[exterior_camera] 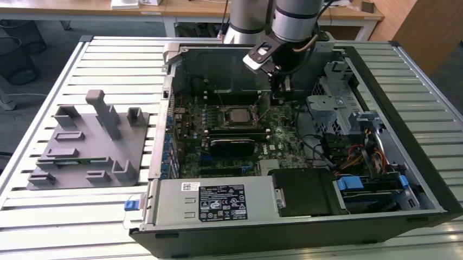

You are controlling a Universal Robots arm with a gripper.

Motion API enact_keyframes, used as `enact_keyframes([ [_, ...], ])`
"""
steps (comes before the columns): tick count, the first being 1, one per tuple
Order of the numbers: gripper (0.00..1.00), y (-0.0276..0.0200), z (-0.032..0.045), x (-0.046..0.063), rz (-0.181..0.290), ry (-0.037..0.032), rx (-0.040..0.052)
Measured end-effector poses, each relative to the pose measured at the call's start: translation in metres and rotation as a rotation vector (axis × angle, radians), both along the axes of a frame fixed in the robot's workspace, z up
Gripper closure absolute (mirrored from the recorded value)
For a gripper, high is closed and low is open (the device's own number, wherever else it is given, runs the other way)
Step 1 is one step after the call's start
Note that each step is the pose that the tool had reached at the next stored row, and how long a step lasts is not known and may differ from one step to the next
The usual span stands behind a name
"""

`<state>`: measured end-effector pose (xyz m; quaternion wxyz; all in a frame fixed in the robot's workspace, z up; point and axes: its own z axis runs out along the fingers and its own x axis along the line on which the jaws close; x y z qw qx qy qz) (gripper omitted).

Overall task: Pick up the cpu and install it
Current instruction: 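Close the cpu cover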

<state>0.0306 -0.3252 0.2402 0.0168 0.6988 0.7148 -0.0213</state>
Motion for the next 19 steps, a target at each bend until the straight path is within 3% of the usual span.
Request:
enact_keyframes([
  [19, 0.89, 0.0, -0.0067, -0.016, 0.0, 0.0001, -0.0002],
])
